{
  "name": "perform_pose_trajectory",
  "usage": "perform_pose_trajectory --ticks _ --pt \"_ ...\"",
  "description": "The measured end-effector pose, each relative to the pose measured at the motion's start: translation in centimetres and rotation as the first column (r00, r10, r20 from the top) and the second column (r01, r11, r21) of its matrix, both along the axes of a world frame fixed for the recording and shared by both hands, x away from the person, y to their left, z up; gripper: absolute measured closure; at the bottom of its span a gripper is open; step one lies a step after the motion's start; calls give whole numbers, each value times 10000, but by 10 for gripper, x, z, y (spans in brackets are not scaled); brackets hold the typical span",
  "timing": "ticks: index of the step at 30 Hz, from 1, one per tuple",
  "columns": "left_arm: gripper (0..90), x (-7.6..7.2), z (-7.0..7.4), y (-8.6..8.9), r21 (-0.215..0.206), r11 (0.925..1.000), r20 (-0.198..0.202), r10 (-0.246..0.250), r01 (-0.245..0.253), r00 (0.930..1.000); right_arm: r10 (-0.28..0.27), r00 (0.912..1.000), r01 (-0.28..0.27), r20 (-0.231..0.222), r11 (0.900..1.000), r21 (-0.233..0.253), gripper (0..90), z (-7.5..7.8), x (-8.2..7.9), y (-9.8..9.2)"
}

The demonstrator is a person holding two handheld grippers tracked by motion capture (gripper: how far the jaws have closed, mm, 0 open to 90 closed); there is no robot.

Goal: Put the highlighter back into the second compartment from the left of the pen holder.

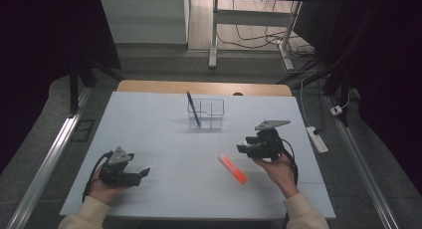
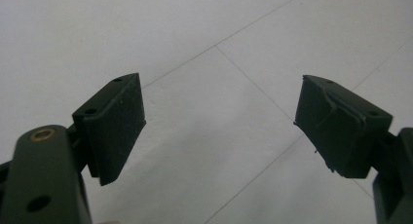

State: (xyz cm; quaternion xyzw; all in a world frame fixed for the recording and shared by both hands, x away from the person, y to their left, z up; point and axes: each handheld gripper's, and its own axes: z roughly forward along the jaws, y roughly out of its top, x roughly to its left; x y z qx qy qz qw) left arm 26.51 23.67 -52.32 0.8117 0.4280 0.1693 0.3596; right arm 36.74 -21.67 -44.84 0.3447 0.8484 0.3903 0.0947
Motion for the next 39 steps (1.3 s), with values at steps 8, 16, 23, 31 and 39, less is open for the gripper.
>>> perform_pose_trajectory --ticks 8,16,23,31,39 --pt "182 0 0 -1 20 10000 5 -33 33 10000 -14 9997 6 -228 9993 -365 464 -6 -9 -6" --pt "182 1 0 -1 28 10000 8 -48 48 10000 160 9988 -200 -471 9962 -848 460 -8 -15 -7" --pt "182 0 0 -1 34 10000 11 -48 48 10000 493 9960 -594 -748 9885 -1394 457 -10 -20 -1" --pt "182 1 0 -1 42 10000 7 -53 52 10000 865 9894 -1102 -1166 9703 -2155 452 -14 -23 11" --pt "182 0 0 -1 52 10000 4 -56 56 10000 981 9796 -1439 -1755 9517 -2713 449 -19 -27 24"
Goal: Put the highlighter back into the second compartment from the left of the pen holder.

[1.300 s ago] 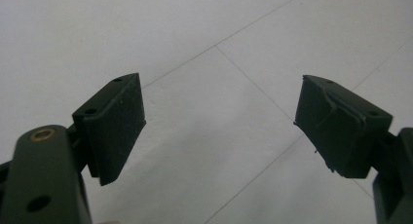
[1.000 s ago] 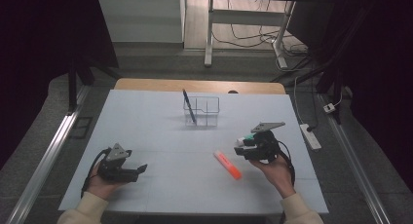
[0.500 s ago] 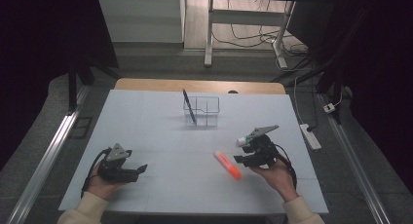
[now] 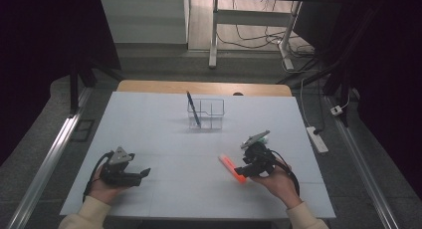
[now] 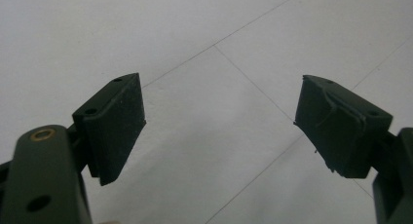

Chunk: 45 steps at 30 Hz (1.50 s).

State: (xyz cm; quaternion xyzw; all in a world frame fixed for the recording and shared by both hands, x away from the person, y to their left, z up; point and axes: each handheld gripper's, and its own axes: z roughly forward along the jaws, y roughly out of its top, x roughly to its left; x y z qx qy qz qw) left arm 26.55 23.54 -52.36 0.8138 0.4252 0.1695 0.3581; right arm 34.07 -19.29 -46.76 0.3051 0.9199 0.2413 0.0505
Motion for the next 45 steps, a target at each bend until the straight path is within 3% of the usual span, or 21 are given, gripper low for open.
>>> perform_pose_trajectory --ticks 12,23,33,40,45 --pt "183 -1 1 0 22 10000 35 3 -3 10000 134 9989 -177 -447 9949 -992 445 -11 -3 16" --pt "182 -1 0 0 36 10000 9 -2 2 10000 -114 9982 27 -588 9895 -1448 453 -21 1 18" --pt "182 -1 1 0 35 10000 26 -1 1 10000 -131 9985 13 -527 9763 -2163 546 -29 1 32" --pt "183 -1 1 0 33 10000 38 -3 3 10000 -319 9976 170 -618 9736 -2275 658 -28 1 33" --pt "183 -1 1 1 27 10000 50 11 -11 10000 -280 9978 134 -608 9734 -2285 671 -28 0 34"
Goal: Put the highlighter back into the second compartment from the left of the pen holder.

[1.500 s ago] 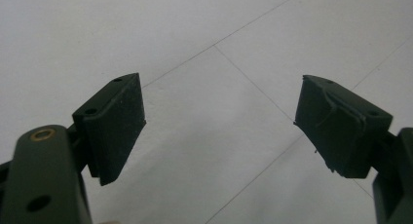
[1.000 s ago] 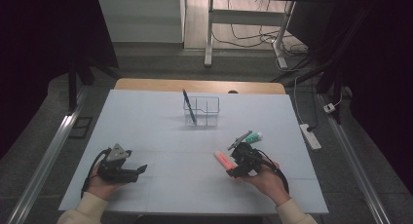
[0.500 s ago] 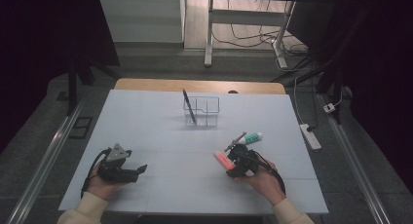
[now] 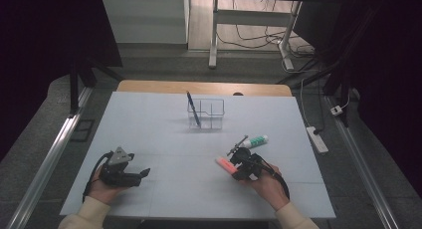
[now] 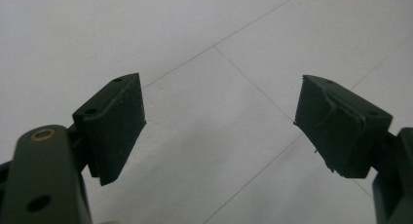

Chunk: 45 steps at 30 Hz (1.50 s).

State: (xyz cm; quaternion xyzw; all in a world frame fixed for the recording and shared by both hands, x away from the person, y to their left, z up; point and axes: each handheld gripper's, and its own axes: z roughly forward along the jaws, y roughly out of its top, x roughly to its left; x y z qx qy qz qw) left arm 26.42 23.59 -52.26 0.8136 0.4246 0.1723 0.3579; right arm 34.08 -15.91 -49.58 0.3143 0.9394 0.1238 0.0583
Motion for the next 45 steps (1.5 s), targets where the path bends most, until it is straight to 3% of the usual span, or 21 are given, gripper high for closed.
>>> perform_pose_trajectory --ticks 6,14,23,27,35,39,45 --pt "185 0 0 0 -16 10000 39 30 -30 10000 192 9998 -192 62 9998 98 672 3 1 -3" --pt "191 -1 3 -4 167 9998 271 -116 112 9996 419 9987 -447 289 9935 1048 672 23 0 -11" --pt "207 0 12 -20 475 9947 656 -937 907 9934 895 9957 -919 232 9849 1466 672 27 2 -6" --pt "216 3 20 -35 748 9857 884 -1577 1513 9835 1317 9911 -1328 175 9799 1488 672 26 4 3" --pt "228 6 33 -61 1059 9586 1141 -2756 2642 9545 1997 9797 -2002 188 9675 1542 672 29 5 16" --pt "231 9 38 -76 1310 9421 1204 -3243 3088 9383 2269 9738 -2264 144 9616 1550 672 28 5 20" --pt "234 16 41 -94 1562 9145 995 -3905 3732 9152 2632 9647 -2610 54 9534 1516 672 25 5 27"
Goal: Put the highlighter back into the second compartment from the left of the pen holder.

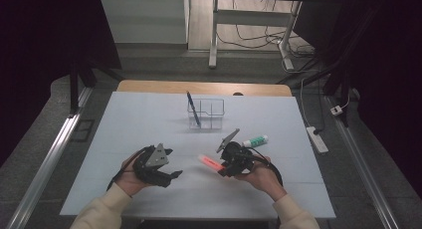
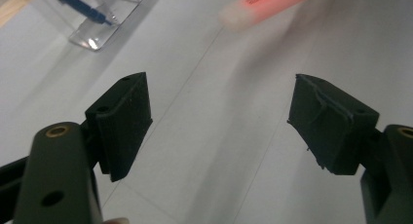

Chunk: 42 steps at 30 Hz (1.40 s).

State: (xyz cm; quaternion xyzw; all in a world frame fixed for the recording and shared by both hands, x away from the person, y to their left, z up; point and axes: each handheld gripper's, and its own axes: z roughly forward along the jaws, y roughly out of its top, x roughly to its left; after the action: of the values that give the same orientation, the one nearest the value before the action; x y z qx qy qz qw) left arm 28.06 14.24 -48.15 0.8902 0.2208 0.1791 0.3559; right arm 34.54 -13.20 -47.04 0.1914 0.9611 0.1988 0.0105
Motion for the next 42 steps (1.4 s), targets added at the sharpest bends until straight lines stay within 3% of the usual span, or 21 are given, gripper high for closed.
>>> perform_pose_trajectory --ticks 8,19,26,32,38,42 --pt "245 13 3 -20 341 9963 -257 -778 786 9966 450 9990 -450 -71 9990 -40 672 -1 -3 10" --pt "275 28 6 -43 769 9778 -849 -1881 1947 9785 1065 9942 -1067 -166 9942 -92 672 -3 -6 16" --pt "314 34 4 -49 915 9697 -1236 -2146 2264 9689 1387 9901 -1387 -216 9903 21 672 -1 -10 18" --pt "389 36 2 -53 1081 9530 -1604 -2642 2830 9510 2007 9796 -2006 -110 9796 104 671 -2 -12 24" --pt "479 34 -4 -59 1436 9202 -2036 -3326 3641 9208 2403 9706 -2402 -165 9707 92 671 -2 -15 29" --pt "545 33 -6 -62 1523 9030 -2233 -3645 4017 9040 2609 9652 -2609 -165 9654 51 672 -2 -16 30"
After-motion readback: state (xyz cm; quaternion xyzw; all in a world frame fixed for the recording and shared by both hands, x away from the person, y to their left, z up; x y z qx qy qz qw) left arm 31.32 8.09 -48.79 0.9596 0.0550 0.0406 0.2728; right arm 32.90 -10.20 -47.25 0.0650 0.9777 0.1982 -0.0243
